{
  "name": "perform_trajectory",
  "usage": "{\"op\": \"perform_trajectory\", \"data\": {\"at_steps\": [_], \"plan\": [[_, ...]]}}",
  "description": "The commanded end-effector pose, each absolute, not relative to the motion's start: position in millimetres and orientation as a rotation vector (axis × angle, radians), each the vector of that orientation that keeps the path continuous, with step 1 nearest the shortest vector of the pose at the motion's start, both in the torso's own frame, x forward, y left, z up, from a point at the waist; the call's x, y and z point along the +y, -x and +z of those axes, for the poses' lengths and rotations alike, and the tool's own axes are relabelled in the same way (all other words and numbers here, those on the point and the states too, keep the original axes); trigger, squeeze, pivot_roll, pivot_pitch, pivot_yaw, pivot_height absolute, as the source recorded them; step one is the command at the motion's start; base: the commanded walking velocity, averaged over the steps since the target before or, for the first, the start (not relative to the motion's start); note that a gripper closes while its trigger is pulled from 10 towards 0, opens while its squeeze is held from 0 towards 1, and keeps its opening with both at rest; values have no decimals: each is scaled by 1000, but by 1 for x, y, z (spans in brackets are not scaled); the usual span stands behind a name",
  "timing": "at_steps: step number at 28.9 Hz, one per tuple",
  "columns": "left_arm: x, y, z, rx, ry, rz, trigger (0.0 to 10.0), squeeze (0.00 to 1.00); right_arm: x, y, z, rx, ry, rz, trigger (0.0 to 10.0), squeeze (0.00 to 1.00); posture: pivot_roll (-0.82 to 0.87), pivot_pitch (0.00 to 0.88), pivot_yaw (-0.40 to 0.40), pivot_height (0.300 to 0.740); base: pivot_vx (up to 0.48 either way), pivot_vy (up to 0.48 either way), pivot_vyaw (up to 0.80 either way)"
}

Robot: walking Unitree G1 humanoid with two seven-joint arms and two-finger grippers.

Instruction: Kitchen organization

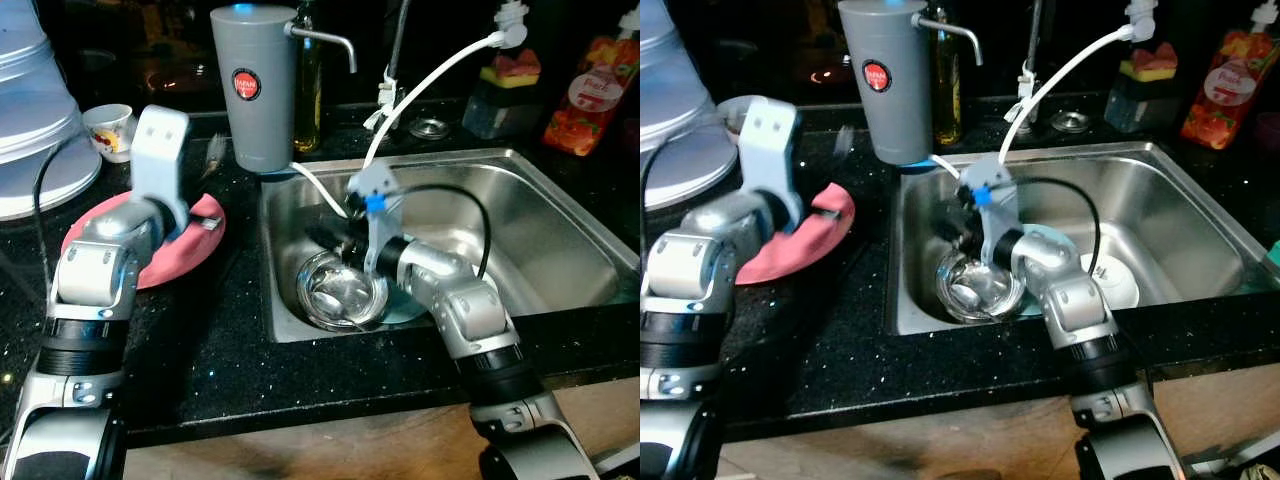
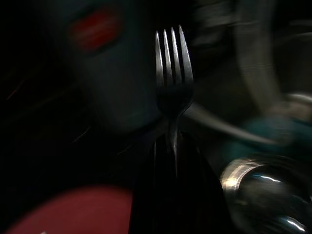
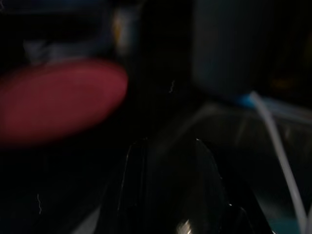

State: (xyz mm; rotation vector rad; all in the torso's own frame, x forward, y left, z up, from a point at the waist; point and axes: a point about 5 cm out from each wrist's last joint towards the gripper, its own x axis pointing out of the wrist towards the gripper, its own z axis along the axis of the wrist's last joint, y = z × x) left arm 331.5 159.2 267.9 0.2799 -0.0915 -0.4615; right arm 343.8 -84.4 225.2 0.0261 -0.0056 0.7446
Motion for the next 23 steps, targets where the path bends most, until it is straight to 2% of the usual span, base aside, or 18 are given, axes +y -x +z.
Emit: {"op": "perform_trajectory", "data": {"at_steps": [1,2,3,4,14,15,16,23], "plan": [[141,-320,263,-112,-347,-628,0,0,-85,-343,239,-41,-99,742,10000,0,18,2,11,740,0,0,0],[138,-317,261,-110,-355,-652,0,0,-85,-342,242,-46,-117,747,10000,733,18,4,13,740,0,0,0],[137,-316,261,-107,-353,-662,0,0,-85,-342,244,-48,-125,750,10000,733,18,4,13,740,0,0,0],[136,-316,260,-113,-331,-665,0,0,-85,-342,247,-52,-156,757,10000,1000,17,5,14,740,0,0,0],[145,-315,250,-163,-198,-663,0,0,-77,-331,257,-32,-311,837,10000,1000,20,8,15,740,0,0,0],[145,-313,250,-165,-146,-672,0,0,-76,-331,259,-27,-332,842,10000,0,22,9,15,740,0,0,0],[146,-312,249,-164,-64,-681,0,0,-74,-329,261,-18,-363,852,10000,0,21,11,13,740,0,0,0],[149,-312,246,-154,73,-686,0,0,-72,-327,264,-7,-371,877,10000,0,22,11,19,740,0,0,0]]}}
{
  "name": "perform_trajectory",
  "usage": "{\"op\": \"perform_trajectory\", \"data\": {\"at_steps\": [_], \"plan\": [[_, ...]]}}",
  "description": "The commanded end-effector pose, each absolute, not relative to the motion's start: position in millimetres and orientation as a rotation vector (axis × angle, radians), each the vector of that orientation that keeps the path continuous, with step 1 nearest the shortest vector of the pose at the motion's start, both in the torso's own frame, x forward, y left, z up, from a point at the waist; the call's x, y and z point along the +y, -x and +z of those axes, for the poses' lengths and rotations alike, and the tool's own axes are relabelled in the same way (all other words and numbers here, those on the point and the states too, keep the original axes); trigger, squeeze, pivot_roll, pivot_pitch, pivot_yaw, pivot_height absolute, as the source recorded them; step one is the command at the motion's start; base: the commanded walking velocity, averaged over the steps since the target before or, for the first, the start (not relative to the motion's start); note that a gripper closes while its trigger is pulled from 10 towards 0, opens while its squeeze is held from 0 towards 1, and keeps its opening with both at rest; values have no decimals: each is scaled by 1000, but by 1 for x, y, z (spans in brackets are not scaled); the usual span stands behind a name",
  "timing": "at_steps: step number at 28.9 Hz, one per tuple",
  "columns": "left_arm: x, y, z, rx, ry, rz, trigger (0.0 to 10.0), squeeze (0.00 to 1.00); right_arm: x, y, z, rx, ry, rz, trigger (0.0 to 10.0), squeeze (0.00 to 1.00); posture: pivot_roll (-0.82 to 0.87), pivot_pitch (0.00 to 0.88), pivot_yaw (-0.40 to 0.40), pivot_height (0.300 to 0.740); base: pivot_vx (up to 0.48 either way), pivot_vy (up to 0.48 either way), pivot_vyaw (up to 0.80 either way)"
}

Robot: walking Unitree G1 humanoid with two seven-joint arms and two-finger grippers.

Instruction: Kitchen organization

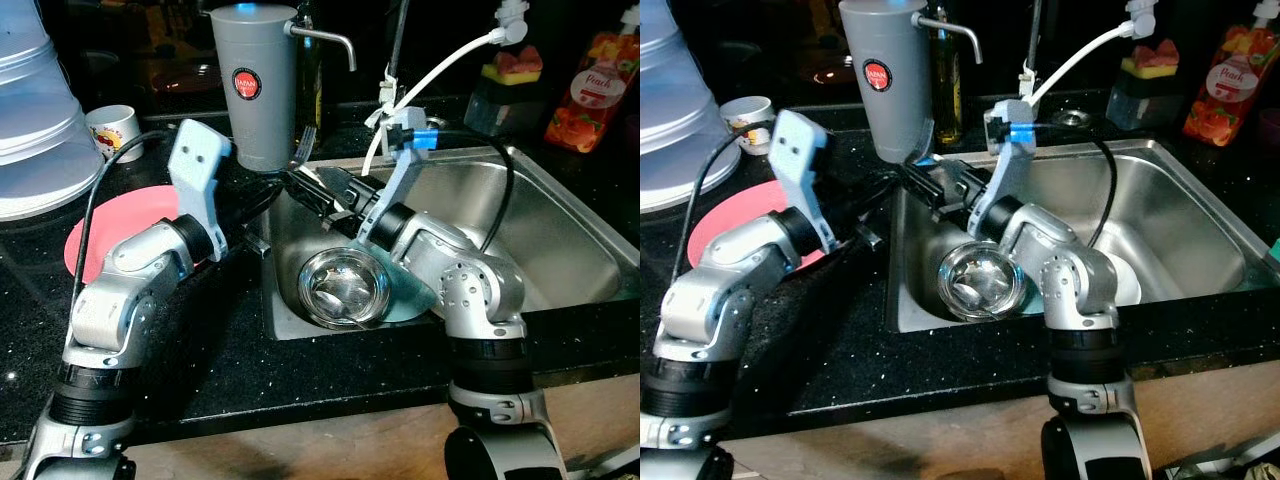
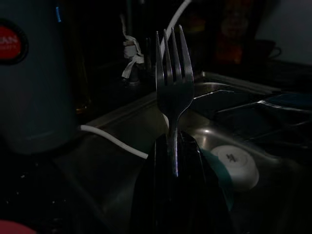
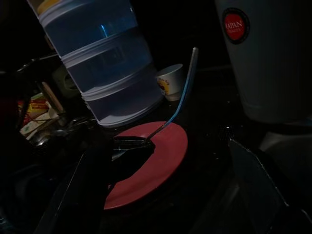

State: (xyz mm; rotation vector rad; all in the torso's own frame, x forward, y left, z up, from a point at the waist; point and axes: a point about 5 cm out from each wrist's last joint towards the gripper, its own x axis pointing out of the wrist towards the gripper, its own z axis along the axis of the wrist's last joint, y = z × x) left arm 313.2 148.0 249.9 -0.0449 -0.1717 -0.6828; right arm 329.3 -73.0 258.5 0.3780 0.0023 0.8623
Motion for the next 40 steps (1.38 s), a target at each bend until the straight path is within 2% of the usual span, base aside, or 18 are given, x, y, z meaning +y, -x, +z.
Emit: {"op": "perform_trajectory", "data": {"at_steps": [1,15,20,24,33,40], "plan": [[148,-312,245,-151,87,-696,0,0,-71,-327,263,-1,-367,884,10000,0,22,11,19,740,0,0,0],[140,-308,230,-71,22,-754,0,0,-69,-322,265,27,-382,908,10000,0,22,11,19,740,0,0,0],[135,-306,227,-80,-149,-760,0,0,-70,-326,262,61,-360,859,10000,0,23,11,18,740,0,0,0],[133,-307,228,-86,-176,-766,0,0,-69,-327,258,80,-354,844,10000,0,24,11,18,740,0,0,0],[135,-309,237,-133,-142,-737,0,0,-72,-331,253,111,-342,793,10000,0,23,11,18,740,0,0,0],[142,-312,238,-143,-136,-704,0,0,-85,-342,249,124,-306,667,10000,0,25,8,19,740,0,0,0]]}}
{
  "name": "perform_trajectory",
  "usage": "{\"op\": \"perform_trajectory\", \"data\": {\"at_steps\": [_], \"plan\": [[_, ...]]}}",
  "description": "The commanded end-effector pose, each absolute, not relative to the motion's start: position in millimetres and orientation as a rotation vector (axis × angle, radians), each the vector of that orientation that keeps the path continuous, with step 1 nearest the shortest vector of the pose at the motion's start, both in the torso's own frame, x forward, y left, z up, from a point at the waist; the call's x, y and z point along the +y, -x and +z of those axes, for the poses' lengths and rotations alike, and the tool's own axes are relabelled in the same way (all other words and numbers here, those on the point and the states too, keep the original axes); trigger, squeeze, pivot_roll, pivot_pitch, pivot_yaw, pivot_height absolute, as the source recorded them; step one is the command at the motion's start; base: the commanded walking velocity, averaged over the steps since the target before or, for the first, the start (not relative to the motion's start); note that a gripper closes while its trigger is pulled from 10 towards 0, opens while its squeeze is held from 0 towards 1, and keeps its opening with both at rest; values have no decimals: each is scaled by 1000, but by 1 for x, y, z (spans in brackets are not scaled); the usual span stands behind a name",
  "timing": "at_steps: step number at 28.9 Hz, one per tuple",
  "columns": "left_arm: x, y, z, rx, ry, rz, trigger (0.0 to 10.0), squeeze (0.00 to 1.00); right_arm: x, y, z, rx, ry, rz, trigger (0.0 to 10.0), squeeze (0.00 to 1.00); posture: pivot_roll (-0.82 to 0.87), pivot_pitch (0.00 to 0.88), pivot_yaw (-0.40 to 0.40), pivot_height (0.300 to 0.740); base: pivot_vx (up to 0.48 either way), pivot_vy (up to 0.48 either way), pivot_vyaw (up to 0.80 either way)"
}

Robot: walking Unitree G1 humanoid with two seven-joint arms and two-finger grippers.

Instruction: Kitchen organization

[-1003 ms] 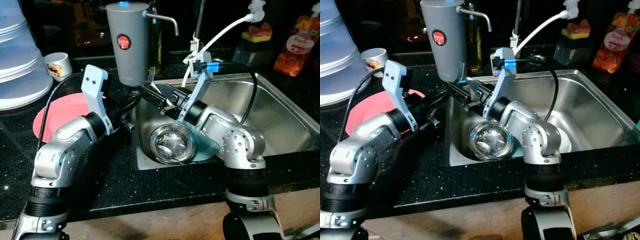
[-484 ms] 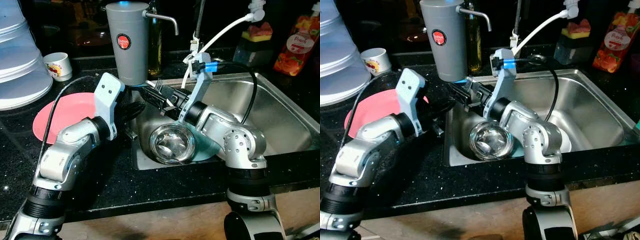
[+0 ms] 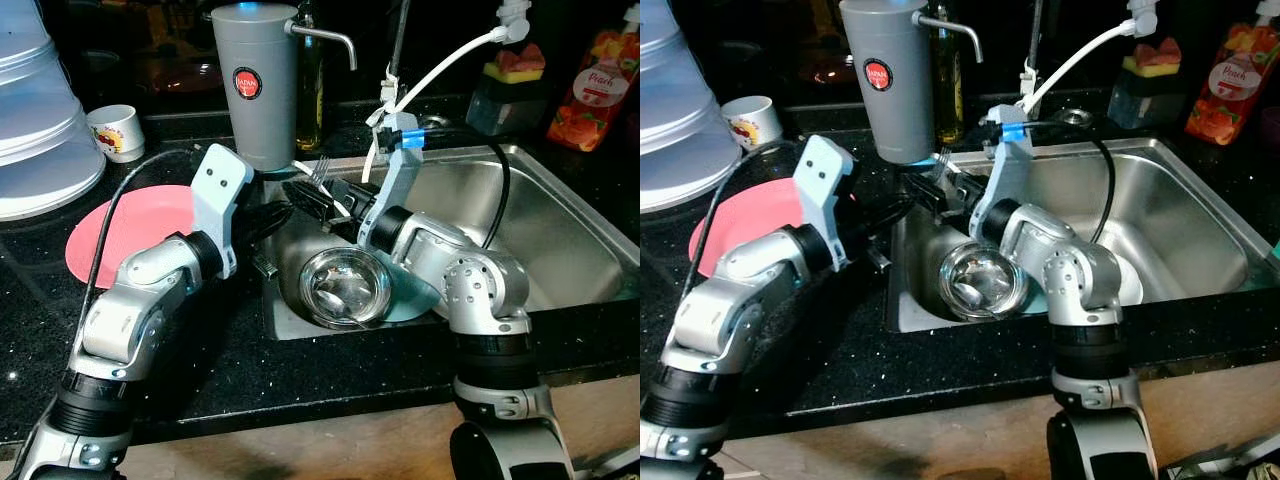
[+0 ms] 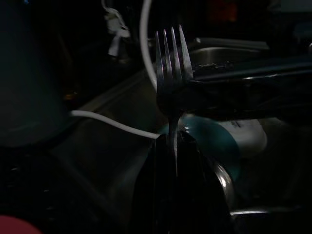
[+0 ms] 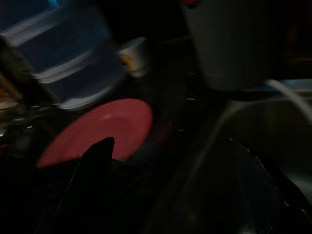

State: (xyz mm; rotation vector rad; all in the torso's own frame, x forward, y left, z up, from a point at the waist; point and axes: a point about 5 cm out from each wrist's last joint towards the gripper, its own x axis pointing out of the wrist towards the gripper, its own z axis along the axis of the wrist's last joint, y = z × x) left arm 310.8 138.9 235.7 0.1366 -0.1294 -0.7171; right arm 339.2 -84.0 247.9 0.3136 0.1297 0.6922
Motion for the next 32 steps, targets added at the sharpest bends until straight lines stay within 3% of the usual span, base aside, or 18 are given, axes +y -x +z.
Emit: {"op": "perform_trajectory", "data": {"at_steps": [1,11,24,25,26,27,32], "plan": [[142,-312,239,-144,-136,-705,0,0,-86,-343,250,124,-310,660,10000,0,25,8,19,740,0,0,0],[131,-306,231,-123,-180,-765,0,0,-84,-344,252,135,-427,670,10000,0,22,5,20,740,0,0,0],[127,-304,233,-131,-162,-794,0,0,-79,-343,248,146,-401,667,10000,0,19,0,20,740,0,0,0],[126,-304,232,-131,-161,-801,0,0,-79,-343,248,147,-399,664,5608,0,19,0,20,740,0,0,0],[126,-304,232,-130,-160,-803,0,0,-79,-343,248,148,-399,662,5608,0,19,0,20,740,0,0,0],[125,-304,232,-127,-155,-809,0,0,-80,-344,247,147,-399,658,0,0,19,0,20,740,0,0,0],[124,-303,232,-121,-147,-820,0,0,-82,-345,247,141,-401,643,0,0,19,0,23,740,0,0,0]]}}
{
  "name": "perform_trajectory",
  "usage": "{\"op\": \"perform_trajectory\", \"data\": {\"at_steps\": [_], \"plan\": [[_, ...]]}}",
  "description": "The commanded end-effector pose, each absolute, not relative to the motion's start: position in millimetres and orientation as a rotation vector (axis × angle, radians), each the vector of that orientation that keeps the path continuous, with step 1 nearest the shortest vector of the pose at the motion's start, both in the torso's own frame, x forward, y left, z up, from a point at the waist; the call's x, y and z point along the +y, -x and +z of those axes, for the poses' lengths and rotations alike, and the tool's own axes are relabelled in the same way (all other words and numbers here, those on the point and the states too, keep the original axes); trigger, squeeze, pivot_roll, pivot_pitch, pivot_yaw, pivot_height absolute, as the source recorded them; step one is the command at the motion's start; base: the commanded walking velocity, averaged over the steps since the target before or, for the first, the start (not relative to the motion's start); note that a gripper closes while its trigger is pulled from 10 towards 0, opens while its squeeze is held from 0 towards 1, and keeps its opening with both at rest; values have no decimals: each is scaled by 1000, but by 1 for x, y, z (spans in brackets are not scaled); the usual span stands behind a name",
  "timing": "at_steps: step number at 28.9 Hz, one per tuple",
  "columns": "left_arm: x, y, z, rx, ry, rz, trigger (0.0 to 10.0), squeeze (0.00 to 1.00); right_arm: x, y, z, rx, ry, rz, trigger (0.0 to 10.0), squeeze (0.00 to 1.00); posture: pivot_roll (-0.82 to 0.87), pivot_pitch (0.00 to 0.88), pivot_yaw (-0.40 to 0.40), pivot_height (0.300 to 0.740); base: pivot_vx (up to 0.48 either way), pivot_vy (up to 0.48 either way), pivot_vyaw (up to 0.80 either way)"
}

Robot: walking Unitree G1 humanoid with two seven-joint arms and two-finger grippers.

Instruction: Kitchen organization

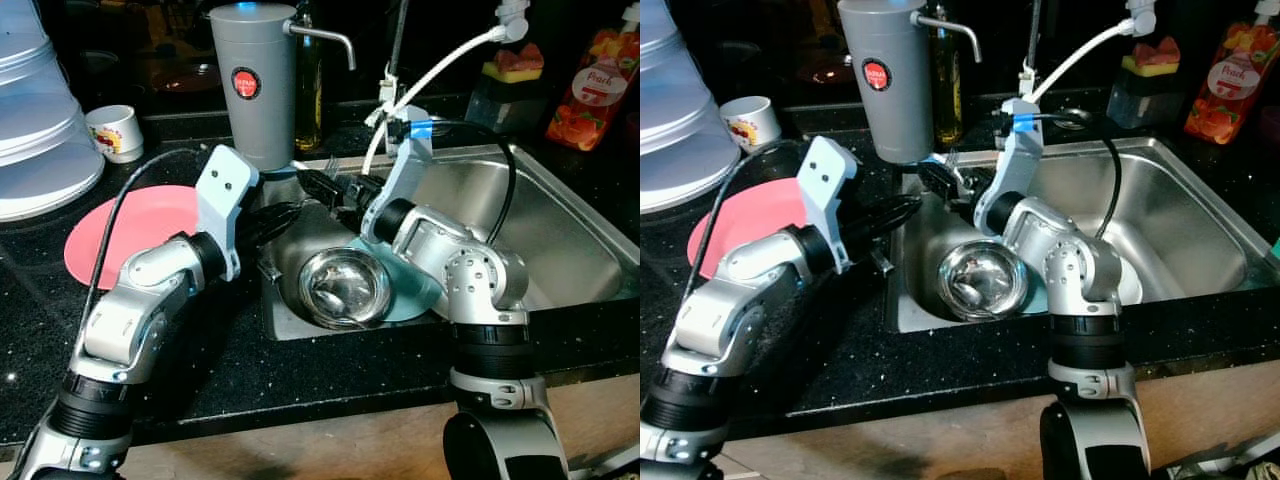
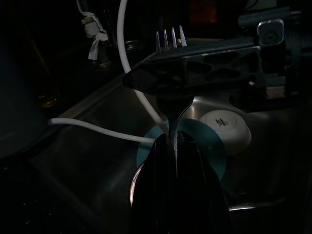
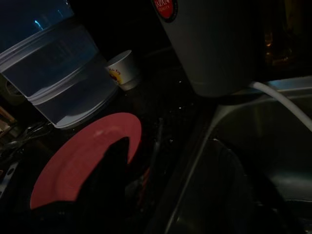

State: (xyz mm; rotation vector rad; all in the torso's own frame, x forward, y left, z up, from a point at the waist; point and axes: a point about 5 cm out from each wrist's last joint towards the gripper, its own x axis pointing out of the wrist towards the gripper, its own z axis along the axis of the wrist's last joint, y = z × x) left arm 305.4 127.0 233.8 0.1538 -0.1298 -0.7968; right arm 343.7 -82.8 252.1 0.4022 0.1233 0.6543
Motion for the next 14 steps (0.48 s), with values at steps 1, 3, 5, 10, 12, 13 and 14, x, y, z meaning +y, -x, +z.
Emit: {"op": "perform_trajectory", "data": {"at_steps": [1,3,5,10,12,13,14], "plan": [[124,-302,232,-119,-146,-821,0,0,-83,-345,248,139,-402,641,0,0,19,0,23,740,0,0,0],[124,-302,232,-119,-146,-821,0,0,-83,-345,248,138,-402,640,0,0,19,0,23,740,0,0,0],[124,-302,232,-117,-146,-823,0,0,-83,-345,248,133,-402,635,0,0,18,0,24,740,0,0,0],[124,-302,231,-112,-143,-826,0,0,-86,-346,249,119,-407,622,0,0,17,0,23,740,0,0,0],[124,-301,231,-110,-142,-827,0,0,-86,-346,249,115,-409,621,0,0,17,0,23,740,0,0,0],[124,-301,231,-109,-142,-827,0,0,-86,-347,250,112,-410,621,0,0,17,0,23,740,0,0,0],[124,-302,231,-109,-142,-827,0,0,-86,-347,250,111,-410,620,0,0,17,0,23,740,0,0,0]]}}
